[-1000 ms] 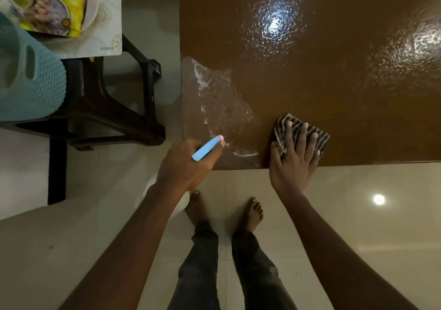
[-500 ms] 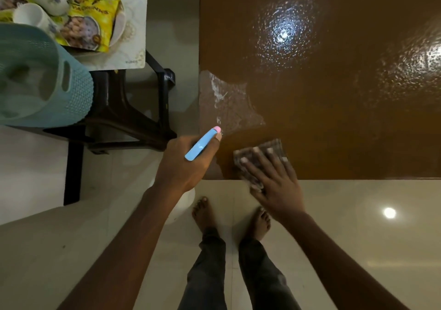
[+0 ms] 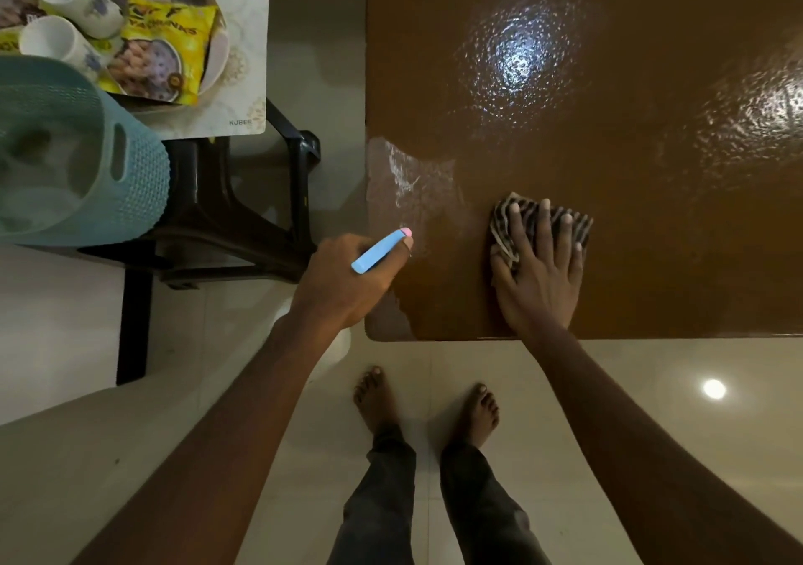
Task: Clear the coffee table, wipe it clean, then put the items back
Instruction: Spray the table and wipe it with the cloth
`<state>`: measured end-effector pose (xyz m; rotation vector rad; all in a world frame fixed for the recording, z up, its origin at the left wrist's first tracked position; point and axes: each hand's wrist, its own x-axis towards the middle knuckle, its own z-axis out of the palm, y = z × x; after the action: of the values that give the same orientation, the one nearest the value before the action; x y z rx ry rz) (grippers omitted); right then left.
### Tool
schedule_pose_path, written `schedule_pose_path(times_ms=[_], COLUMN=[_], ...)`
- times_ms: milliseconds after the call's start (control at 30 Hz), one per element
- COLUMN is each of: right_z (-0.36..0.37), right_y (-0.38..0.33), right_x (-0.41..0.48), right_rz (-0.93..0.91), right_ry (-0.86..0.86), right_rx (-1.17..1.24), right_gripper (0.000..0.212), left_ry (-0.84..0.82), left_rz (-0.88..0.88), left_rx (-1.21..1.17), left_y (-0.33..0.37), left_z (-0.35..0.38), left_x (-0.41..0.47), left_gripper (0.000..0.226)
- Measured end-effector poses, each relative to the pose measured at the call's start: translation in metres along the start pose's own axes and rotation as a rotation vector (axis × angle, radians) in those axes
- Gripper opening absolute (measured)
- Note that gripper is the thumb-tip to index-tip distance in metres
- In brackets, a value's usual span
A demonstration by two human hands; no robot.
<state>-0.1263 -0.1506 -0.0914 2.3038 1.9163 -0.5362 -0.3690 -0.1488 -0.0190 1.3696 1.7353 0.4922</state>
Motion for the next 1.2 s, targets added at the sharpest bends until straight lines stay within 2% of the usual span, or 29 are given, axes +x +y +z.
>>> schedule_pose_path(times_ms=[133,233,333,400,467,600,700,867,1067,1200], right_z=[0.004,0.019,0.035,0.036,0.031,0.012,0.000,-0.008,-0.011,-0.004], right_y=[-0.062,-0.106,-0.099,-0.071,-0.039,-0.002,-0.003,-0.027,-0.085,-0.144], right_x=[0.018,0.004,-0.027,-0.037,-0.037,-0.015,0.009,0.043,0.090,0.102], right_rz=[-0.104,-0.367,-0.596,-0.672,-0.624,-0.357,-0.230,-0.120,-0.123,-0.336], right_ry=[0.022,-0.029,-0.073,-0.079,-0.075,-0.037,-0.003,0.054,0.083,0.042], right_rx=[0.041,0.022,-0.078,-0.107,-0.129,-0.137,-0.053,0.023,0.016,0.020], right_gripper=[0.066,0.065,0.066,0.068,0.068,0.067,0.067,0.068,0.065,0.063], left_ry=[0.110,0.176,0.219,0.244,0.248,0.212,0.186,0.168,0.297,0.358], left_rz=[0.029,0.054,0.093,0.088,0.070,0.045,0.039,0.023,0.039,0.042], left_rx=[-0.102,-0.164,-0.185,-0.197,-0.226,-0.191,-0.153,-0.147,-0.159,-0.233], left_y=[-0.002,-0.002,-0.002,-0.002,0.000,0.002,-0.003,-0.011,-0.018,-0.019], left_z=[-0.010,-0.014,-0.018,-0.020,-0.019,-0.014,-0.009,-0.013,-0.030,-0.039], left_x=[-0.005,-0.010,-0.016,-0.016,-0.012,0.003,0.017,0.032,0.030,0.017], left_gripper=[0.046,0.040,0.036,0.039,0.046,0.041,0.036,0.042,0.042,0.039])
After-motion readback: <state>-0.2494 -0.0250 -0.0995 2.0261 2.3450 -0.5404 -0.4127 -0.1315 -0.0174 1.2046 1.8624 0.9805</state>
